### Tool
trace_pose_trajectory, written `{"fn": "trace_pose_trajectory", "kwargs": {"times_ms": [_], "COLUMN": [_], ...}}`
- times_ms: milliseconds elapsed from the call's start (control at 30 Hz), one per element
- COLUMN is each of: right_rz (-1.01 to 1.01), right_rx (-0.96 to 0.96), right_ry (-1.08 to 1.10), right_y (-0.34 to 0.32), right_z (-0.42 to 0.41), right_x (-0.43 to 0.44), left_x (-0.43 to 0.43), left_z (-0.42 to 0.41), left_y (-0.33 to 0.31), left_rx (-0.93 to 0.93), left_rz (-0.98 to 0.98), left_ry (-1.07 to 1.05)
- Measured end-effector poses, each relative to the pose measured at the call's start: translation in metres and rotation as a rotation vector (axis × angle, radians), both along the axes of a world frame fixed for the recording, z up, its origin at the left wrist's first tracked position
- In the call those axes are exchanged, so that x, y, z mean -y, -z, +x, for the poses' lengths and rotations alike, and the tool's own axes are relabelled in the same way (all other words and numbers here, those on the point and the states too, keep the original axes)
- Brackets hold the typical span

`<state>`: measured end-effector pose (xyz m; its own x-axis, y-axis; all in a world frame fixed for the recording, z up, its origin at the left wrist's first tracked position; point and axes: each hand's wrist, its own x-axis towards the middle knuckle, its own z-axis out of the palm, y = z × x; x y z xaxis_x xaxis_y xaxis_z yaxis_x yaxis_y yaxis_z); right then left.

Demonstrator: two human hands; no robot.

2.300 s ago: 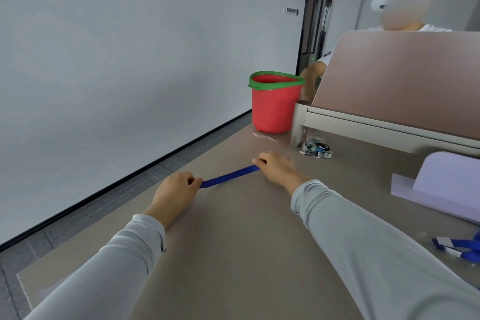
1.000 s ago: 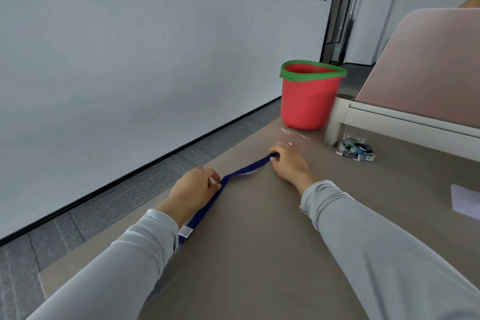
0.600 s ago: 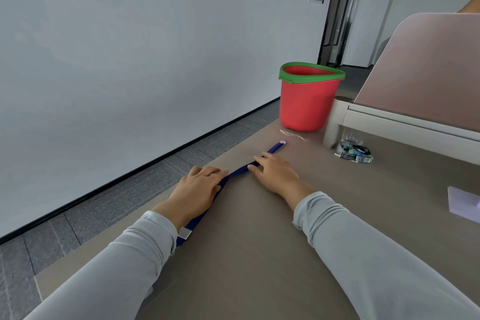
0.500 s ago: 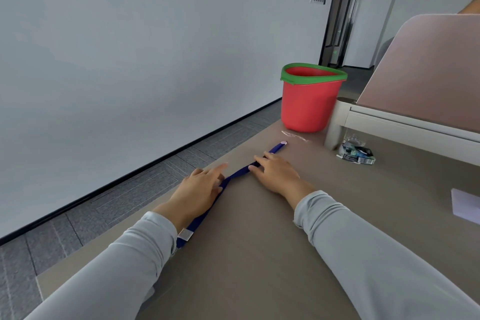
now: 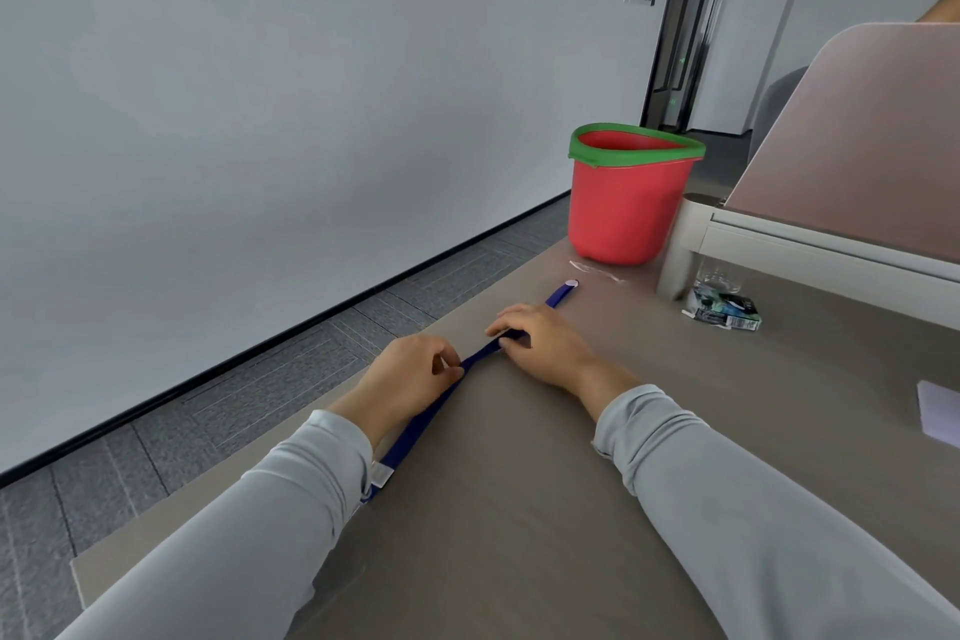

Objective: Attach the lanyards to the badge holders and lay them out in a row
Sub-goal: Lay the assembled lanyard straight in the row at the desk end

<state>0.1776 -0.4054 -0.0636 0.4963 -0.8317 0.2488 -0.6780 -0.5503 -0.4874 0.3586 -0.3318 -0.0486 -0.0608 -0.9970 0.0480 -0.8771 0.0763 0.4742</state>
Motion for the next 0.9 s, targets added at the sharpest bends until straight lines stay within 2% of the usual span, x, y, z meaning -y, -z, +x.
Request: {"fn": "trace_pose_trajectory", "kwargs": {"times_ms": [133,233,367,433,567,767,900], "right_rz": [0.019,0.048,0.087,0.052,0.004,0.144,0.132], "right_rx": [-0.026,-0.115,-0.206,-0.22,-0.196,-0.397,-0.346], "right_ry": [0.083,0.132,0.145,0.177,0.304,0.3,0.282], "right_y": [0.002,-0.002,-0.003,-0.002,0.0,0.0,-0.005], "right_z": [0.004,0.008,0.012,0.013,0.011,0.003,0.003], "right_x": [0.007,0.009,0.011,0.009,0.006,-0.002,-0.019], "left_x": [0.004,0.003,-0.002,-0.005,-0.004,-0.01,-0.023], "left_z": [0.001,-0.001,-0.002,0.0,0.006,0.008,0.016], "left_y": [0.003,0.002,0.001,0.002,0.009,0.007,0.002], "left_rx": [0.005,0.025,-0.013,0.038,0.292,0.316,0.292], "left_rz": [-0.016,-0.02,-0.134,-0.187,-0.211,-0.198,-0.199], "left_ry": [-0.049,-0.038,-0.013,0.079,0.222,0.229,0.211]}}
